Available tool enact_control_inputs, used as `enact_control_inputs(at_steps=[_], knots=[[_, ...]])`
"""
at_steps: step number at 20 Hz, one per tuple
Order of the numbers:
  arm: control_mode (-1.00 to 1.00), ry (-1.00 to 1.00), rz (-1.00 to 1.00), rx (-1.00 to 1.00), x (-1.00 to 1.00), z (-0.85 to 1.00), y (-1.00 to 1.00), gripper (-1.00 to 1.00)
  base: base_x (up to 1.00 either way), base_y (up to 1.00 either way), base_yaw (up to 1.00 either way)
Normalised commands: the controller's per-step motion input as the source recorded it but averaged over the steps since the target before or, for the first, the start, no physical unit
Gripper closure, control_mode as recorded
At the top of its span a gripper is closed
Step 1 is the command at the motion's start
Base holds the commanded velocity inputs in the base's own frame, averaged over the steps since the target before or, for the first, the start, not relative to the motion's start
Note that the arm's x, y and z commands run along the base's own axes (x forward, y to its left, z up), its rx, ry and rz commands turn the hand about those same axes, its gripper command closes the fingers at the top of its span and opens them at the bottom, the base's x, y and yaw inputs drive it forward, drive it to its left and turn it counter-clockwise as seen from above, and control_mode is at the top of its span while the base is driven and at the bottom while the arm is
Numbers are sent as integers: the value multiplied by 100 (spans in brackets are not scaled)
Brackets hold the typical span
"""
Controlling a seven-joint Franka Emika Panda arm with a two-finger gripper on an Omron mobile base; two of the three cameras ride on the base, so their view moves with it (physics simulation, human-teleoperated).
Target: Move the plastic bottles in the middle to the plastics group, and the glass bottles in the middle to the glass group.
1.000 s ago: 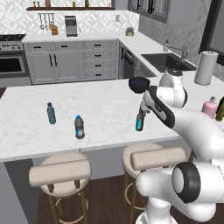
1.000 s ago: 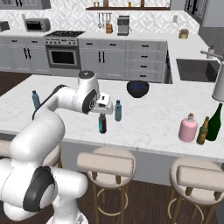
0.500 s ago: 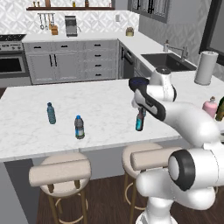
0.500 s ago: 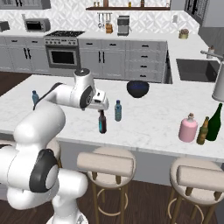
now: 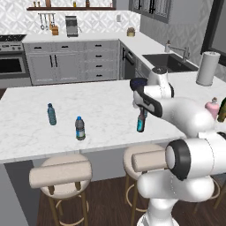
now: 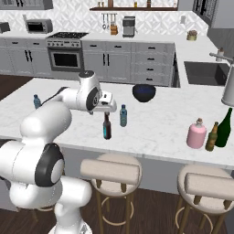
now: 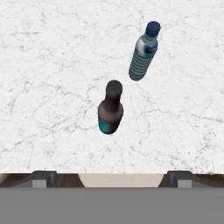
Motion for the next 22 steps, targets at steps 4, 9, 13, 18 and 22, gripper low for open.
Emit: enact_control_inputs(at_steps=[4,9,13,18,22], knots=[[-100,11,0,6,24,-16,-4,-100,0,0,0],[-100,11,0,7,28,-15,-1,-100,0,0,0],[-100,8,0,5,35,-9,0,-100,0,0,0],[-100,1,0,0,24,-13,3,-100,0,0,0],[-100,0,0,0,13,-24,0,-100,0,0,0]])
